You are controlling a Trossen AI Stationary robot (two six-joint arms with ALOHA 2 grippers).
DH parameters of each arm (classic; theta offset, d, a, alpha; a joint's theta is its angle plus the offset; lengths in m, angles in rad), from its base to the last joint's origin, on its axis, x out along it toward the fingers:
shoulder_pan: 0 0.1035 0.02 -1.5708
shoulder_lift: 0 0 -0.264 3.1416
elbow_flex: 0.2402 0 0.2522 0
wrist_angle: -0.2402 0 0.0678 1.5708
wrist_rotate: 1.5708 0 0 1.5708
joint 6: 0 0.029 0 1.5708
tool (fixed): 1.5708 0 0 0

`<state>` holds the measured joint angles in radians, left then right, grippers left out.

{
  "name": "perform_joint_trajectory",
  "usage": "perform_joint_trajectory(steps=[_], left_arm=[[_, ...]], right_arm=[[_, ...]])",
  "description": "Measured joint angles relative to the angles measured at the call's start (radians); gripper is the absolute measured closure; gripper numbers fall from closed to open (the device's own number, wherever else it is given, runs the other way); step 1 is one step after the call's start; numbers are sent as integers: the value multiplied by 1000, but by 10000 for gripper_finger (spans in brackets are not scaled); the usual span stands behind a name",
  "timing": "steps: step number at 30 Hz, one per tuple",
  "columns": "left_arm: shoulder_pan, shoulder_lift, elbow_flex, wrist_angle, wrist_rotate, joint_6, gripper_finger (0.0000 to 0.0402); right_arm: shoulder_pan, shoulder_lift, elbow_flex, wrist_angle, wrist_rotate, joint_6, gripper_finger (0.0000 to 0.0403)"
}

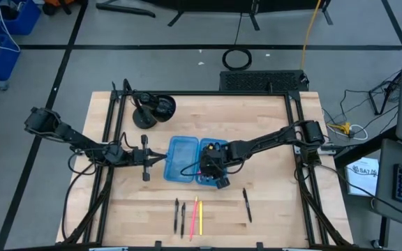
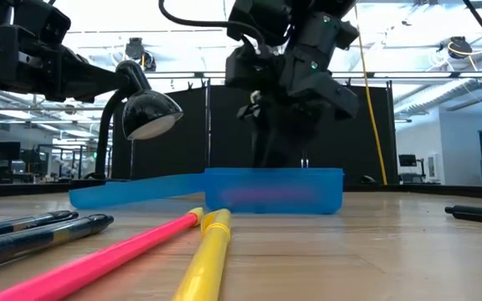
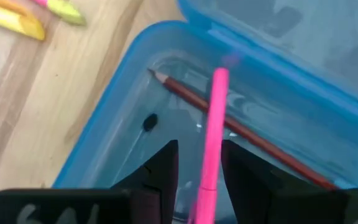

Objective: Pick & place school supplies into a supply box
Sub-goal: Put the pink pen into the blue box

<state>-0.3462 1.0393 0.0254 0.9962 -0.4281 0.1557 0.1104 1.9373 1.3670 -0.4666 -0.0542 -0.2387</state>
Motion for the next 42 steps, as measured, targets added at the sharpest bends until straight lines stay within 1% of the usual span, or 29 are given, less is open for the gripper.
perform_joint_trajectory(steps=[6,11,17,22,28,34,38,42], left_arm=[[0,0,0,0,0,0,367],[0,0,0,0,2,-1,362],[0,0,0,-1,6,-2,362],[0,0,0,-1,7,-4,362],[0,0,0,-1,7,-4,362],[0,0,0,-1,7,-8,362],[0,0,0,-1,7,-8,362],[0,0,0,-1,7,-8,362]], right_arm=[[-12,16,1,39,0,-2,292],[-19,60,1,28,-2,-4,292],[-18,74,0,29,-1,-17,296],[-19,74,0,29,-2,-61,317],[-19,74,1,29,-3,-62,375],[-19,74,0,29,-3,-47,377],[-19,73,0,23,-3,-39,369],[-19,64,1,7,-3,-39,376]])
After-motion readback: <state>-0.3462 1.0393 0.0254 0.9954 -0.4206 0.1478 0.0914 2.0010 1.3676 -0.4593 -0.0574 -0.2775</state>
